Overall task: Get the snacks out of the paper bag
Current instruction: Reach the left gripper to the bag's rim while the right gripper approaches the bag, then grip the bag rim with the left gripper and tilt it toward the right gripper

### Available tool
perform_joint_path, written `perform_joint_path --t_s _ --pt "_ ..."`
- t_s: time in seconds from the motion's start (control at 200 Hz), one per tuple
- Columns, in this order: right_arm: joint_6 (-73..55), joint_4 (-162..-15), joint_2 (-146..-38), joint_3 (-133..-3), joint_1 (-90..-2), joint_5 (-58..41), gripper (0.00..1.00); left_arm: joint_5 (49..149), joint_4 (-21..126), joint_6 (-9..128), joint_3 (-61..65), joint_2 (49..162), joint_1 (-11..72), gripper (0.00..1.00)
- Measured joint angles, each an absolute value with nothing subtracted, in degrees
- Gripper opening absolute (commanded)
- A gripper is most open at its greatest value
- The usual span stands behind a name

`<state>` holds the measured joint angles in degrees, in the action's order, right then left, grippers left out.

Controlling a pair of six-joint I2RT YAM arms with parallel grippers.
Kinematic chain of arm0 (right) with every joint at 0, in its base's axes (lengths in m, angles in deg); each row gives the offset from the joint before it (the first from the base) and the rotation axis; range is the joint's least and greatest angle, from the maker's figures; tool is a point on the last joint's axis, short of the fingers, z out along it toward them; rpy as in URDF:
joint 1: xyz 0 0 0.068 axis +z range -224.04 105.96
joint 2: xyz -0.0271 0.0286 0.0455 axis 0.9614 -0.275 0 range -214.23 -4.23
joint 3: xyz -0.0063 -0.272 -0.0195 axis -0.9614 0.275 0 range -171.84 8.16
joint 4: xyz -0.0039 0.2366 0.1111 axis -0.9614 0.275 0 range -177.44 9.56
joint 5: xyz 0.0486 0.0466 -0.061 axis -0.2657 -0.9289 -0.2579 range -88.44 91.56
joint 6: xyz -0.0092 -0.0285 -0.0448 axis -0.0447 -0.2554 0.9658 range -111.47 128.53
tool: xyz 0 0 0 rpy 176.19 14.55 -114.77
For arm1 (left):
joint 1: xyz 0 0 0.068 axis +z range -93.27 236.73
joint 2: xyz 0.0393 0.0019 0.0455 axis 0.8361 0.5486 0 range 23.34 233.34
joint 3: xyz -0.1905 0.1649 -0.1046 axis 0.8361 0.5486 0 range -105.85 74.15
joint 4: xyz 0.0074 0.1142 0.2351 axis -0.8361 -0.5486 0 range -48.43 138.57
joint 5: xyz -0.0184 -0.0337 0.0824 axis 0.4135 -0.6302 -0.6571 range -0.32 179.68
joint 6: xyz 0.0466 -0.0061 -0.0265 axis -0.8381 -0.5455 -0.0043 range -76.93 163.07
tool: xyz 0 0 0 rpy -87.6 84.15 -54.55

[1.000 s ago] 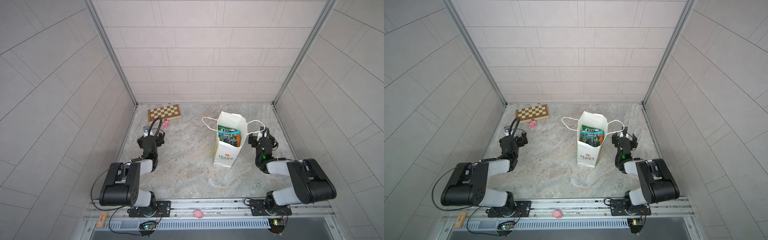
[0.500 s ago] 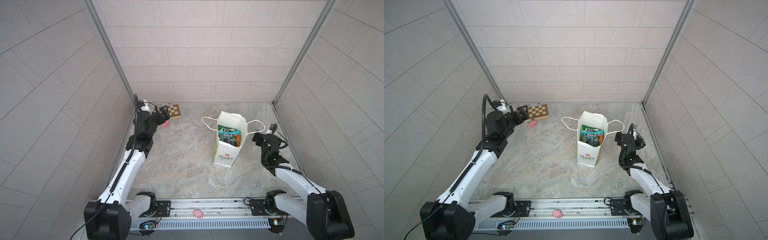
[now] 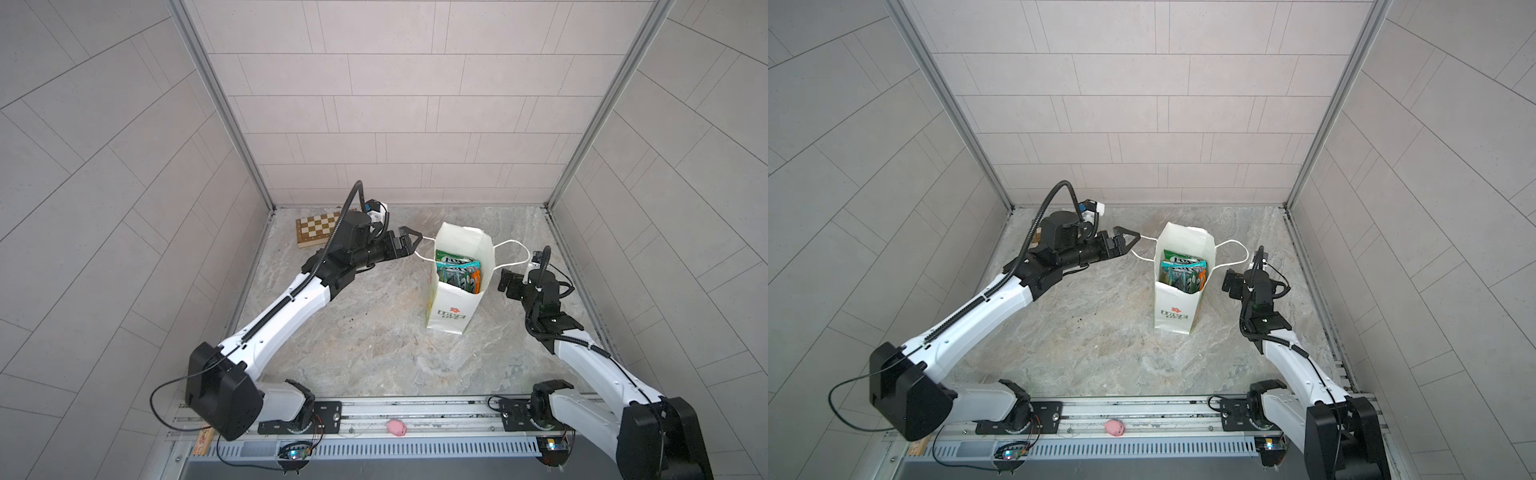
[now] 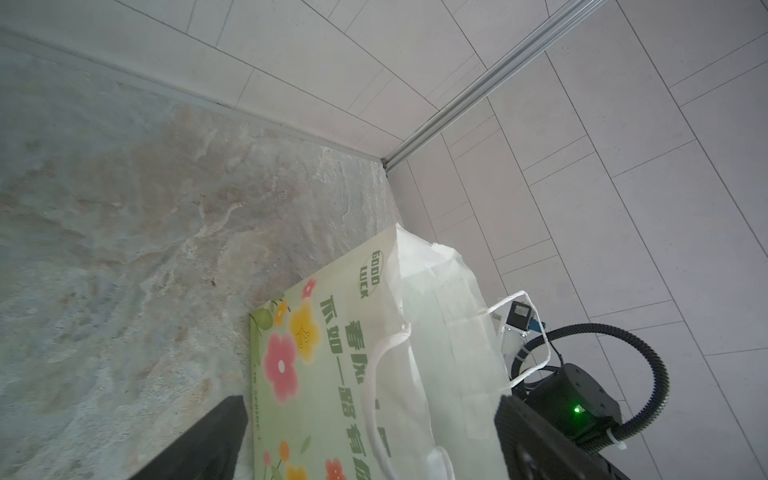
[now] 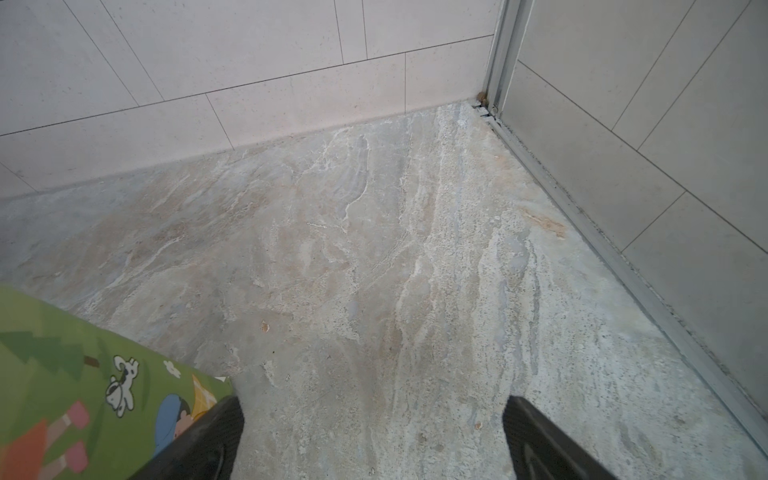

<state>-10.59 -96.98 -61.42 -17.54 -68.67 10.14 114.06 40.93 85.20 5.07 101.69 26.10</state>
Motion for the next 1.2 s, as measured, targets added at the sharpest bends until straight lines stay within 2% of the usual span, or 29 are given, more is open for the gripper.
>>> perform_joint_path --t_s 0.23,0.48,0.6,0.64,0.696,0.826,0.896,1.201 --pt "-10.59 -96.98 -61.44 -17.54 -68.67 8.37 0.99 115.5 42.68 88.67 3.12 106.98 24.54 0.81" --pt "-10.59 -96.98 -61.81 -17.54 -68.67 6.79 0.99 118.21 46.98 92.17 1.37 111.02 23.78 0.58" --pt "-10.59 -96.96 -61.81 -17.54 -68.67 6.23 0.99 118.89 48.58 94.07 1.33 111.87 23.69 0.42" --pt "-10.59 -96.87 -61.81 -17.54 -68.67 5.94 0.99 119.04 48.82 94.4 1.29 111.98 23.69 0.32" --pt "-10.57 -96.72 -61.81 -17.54 -68.67 5.42 0.99 119.06 49.34 94.9 1.26 112.0 23.71 0.22" --pt "-10.41 -96.41 -62.05 -17.54 -68.67 3.91 0.99 119.28 50.2 95.21 1.11 112.0 23.69 0.1" --pt "-10.35 -96.21 -62.27 -17.54 -68.67 2.77 0.99 119.28 50.59 95.36 1.09 112.0 23.69 0.0" --pt "-10.87 -95.71 -62.75 -17.54 -68.39 -3.83 0.95 117.64 45.5 91.19 -2.04 112.0 23.69 0.0"
